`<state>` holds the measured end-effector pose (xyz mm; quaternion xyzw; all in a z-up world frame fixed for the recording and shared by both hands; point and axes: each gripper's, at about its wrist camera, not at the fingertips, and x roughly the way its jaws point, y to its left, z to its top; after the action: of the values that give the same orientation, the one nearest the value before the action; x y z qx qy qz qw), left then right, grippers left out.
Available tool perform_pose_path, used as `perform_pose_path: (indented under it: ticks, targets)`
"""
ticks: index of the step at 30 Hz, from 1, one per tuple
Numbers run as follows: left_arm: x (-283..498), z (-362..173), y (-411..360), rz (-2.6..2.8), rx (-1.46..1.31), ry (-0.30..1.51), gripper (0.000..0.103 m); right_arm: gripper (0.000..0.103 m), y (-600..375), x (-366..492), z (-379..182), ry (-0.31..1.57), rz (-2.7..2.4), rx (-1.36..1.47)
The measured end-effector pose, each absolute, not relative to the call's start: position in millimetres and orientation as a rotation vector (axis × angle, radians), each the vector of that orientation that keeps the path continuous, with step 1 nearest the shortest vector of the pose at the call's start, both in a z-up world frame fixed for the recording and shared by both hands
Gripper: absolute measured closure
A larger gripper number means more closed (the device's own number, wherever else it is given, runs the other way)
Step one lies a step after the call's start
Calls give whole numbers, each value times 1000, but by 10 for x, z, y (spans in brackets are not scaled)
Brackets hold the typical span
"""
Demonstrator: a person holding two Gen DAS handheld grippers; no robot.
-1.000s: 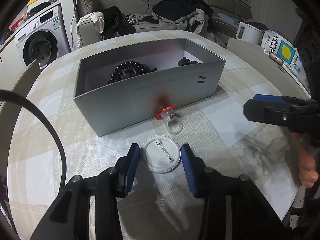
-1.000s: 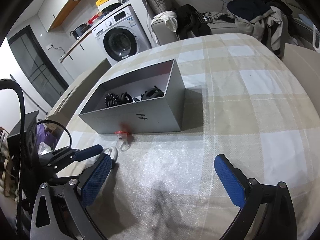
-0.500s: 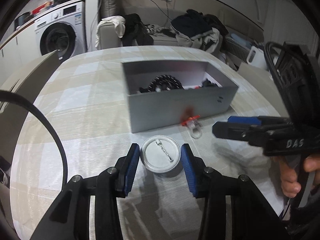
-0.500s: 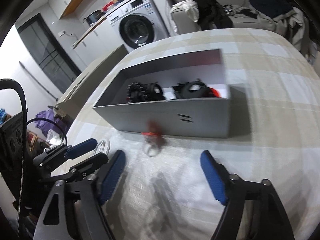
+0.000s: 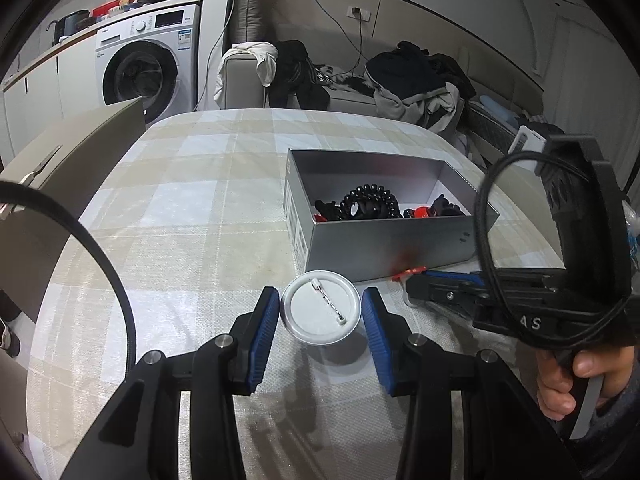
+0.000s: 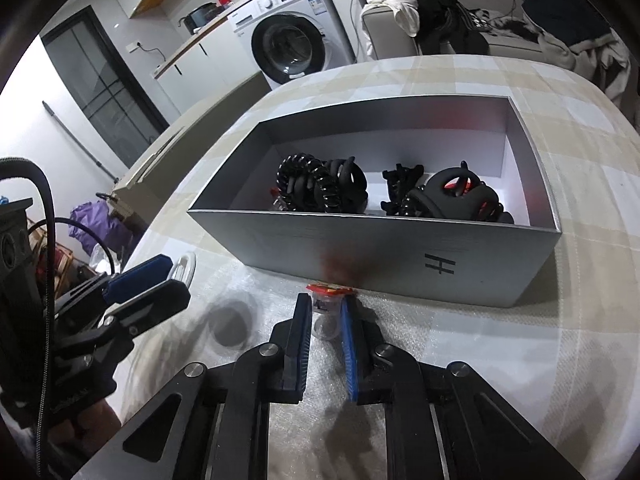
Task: Organize jewelry
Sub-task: 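Grasp the white round badge with the left tool while the right tool grasps the red-tabbed ring, then lower the white badge and red-tabbed ring into the grey box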
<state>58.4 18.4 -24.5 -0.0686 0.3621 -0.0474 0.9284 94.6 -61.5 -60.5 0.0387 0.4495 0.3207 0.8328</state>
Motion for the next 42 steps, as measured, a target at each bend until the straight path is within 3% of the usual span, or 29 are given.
perform_pose_path:
  ticks: [27,42]
  targets:
    - [793,249,31,-141,-104,585,66,89,-1234,770,202,726,602,126]
    - [1061,291,12,-127,-109,555,66,89,-1239,1088,325,692,612,170]
